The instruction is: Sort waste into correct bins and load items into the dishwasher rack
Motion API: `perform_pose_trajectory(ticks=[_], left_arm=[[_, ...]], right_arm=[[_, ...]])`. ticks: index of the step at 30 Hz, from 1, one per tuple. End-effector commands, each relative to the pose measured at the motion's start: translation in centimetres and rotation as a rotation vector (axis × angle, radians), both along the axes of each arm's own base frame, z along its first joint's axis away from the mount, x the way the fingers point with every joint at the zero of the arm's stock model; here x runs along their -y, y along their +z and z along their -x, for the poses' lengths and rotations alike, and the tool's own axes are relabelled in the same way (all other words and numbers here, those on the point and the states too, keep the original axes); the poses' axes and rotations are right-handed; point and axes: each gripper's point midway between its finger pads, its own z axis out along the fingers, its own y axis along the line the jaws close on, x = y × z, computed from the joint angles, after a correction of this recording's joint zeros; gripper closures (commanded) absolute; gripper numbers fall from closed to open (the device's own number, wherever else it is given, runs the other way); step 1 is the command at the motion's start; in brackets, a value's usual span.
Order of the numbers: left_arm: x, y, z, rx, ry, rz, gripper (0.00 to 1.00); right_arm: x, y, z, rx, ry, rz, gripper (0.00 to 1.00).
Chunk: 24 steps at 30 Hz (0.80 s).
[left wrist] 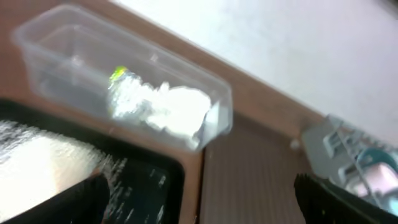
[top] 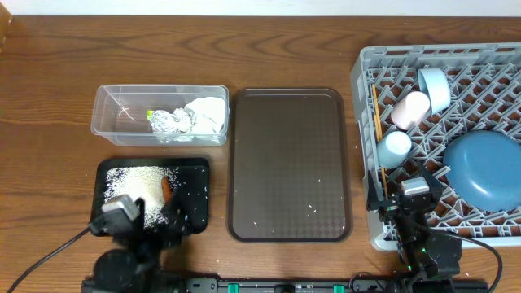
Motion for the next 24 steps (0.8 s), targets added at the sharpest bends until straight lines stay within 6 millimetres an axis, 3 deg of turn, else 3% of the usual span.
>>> perform_pose_trajectory(ticks=[1,4,7,17,24], left_arm=[[0.4,-1.0,-2.0,0.061,-0.003,0.008,0.02],[1.0,-0.5,-3.8,0.184,-0.019,0.033,0.02],[1.5,-1.2,-4.8,0.243,-0.037,0.046,0.02],[1.7,-7.6,-5.5,0.119,-0.049,-0.022,0.02],[1.7,-7.4,-5.5,0.142,-0.085,-0.177,0.02]], right_arm=[[0.3,0.0,0.0,0.003,-0.013,0.011,0.01],[0.3,0.0,0.0,0.003,-0.013,0.011,0.01],[0.3,0.0,0.0,0.003,-0.013,0.011,0.01],[0.3,0.0,0.0,0.003,-0.013,0.011,0.01],[0.3,0.0,0.0,0.003,-0.013,0.011,0.01]])
